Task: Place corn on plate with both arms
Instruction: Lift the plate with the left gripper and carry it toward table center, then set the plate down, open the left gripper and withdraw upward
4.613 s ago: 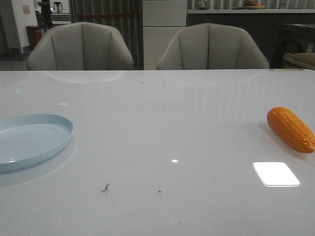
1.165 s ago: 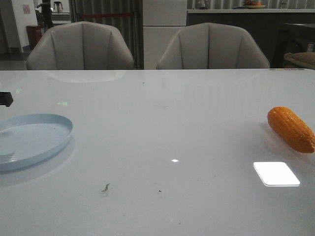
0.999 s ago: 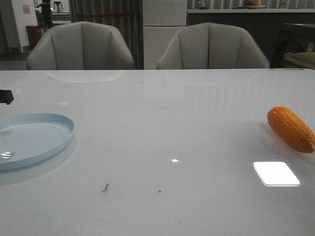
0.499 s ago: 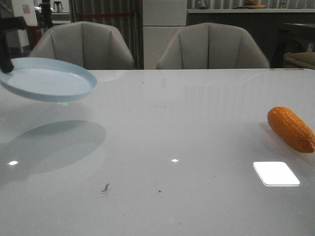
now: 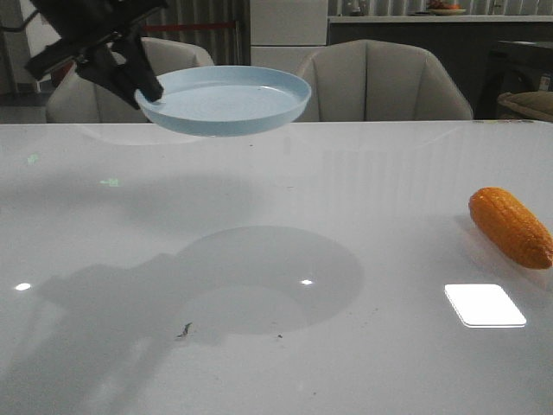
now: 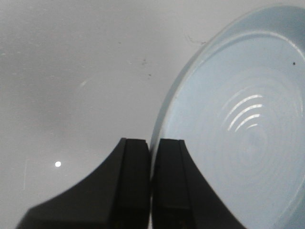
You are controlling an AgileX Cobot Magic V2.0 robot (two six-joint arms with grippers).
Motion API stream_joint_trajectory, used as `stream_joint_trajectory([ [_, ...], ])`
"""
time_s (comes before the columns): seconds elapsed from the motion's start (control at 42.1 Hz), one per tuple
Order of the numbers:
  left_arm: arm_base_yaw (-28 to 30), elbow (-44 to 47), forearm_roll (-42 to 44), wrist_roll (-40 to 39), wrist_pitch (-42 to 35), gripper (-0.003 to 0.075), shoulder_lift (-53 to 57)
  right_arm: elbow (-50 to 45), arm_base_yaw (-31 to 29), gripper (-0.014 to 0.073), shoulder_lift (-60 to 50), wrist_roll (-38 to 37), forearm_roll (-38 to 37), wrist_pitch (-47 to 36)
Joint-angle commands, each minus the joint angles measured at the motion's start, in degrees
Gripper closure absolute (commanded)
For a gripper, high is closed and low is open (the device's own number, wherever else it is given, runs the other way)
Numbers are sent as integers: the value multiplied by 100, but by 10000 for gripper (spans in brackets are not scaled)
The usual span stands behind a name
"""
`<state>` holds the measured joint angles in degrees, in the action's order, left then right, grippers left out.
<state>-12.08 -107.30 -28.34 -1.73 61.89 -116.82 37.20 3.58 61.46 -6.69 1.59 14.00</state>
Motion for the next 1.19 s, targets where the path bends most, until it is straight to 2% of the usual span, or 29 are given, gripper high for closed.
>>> stream_joint_trajectory([
  [0.0,-229,-185,-187,-41,-333,623,259,196,-4,115,-77,17,34,-389],
  [0.262,-556,-185,4,-41,-424,623,-121,196,-4,115,-77,17,34,-389],
  [0.666,-631,-185,-6,122,304,607,-937,196,-4,115,-77,17,34,-389],
  [0.737,-631,-185,-15,282,422,559,-1011,196,-4,115,-77,17,34,-389],
  [0.927,-631,-230,6,394,428,340,-1056,196,-4,115,-77,17,34,-384],
  [0.975,-631,-308,6,394,396,309,-1056,196,-4,115,-77,17,34,-384],
  [1.165,-556,-1094,105,546,473,299,-1056,196,-4,115,-77,17,34,-395],
])
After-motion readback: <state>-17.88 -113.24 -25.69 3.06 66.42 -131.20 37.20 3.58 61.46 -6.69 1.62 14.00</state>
